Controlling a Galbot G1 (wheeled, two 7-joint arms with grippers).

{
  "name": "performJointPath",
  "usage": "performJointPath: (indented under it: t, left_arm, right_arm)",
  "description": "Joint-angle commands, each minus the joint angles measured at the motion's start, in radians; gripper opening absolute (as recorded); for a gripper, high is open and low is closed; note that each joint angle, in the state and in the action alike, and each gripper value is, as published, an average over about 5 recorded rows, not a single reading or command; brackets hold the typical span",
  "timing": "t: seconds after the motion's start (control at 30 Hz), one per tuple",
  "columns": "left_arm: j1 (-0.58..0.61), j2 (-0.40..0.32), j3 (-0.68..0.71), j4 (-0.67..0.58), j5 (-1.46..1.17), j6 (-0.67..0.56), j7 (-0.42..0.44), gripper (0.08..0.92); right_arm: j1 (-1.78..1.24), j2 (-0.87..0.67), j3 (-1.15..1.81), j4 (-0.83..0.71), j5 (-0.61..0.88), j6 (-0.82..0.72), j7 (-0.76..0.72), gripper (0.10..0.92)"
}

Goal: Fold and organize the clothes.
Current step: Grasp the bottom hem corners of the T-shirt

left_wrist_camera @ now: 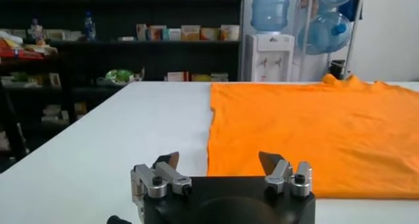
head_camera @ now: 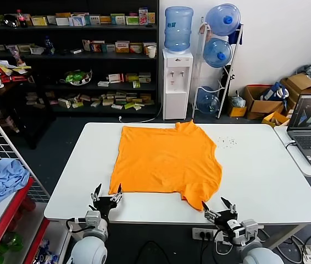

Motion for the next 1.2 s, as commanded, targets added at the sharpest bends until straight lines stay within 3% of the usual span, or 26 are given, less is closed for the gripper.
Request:
performJointPath:
  t: [0.03,0.23,0.47,1.0,1.2]
  left_arm:
    - [-0.033,0.007,-0.001,0.028,-0.057,0.039,-0.009,0.823]
    - [-0.047,0.007,-0.001,0.053,-0.074,0.047,-0.015,0.823]
    - [-0.038,0.013,0.000,0.051,-0.074,0.053,-0.014,0.790]
    - [-0.012,0.028,0.000,0.025,-0.070,0.046,-0.002,0.335]
    - [0.005,0.045,-0.004,0.002,-0.071,0.041,0.003,0.153]
  right_arm:
    - [0.019,0.001,-0.010,-0.011,0.001,-0.004,0.002,0.823]
    - [0.029,0.007,-0.015,-0.029,-0.001,-0.006,0.002,0.811]
    - [0.031,0.008,-0.015,-0.040,-0.005,-0.013,0.009,0.649]
    - [0.035,0.020,-0.014,-0.051,-0.042,-0.004,0.012,0.190]
    - [0.010,0.017,-0.007,-0.018,-0.063,0.003,0.011,0.125]
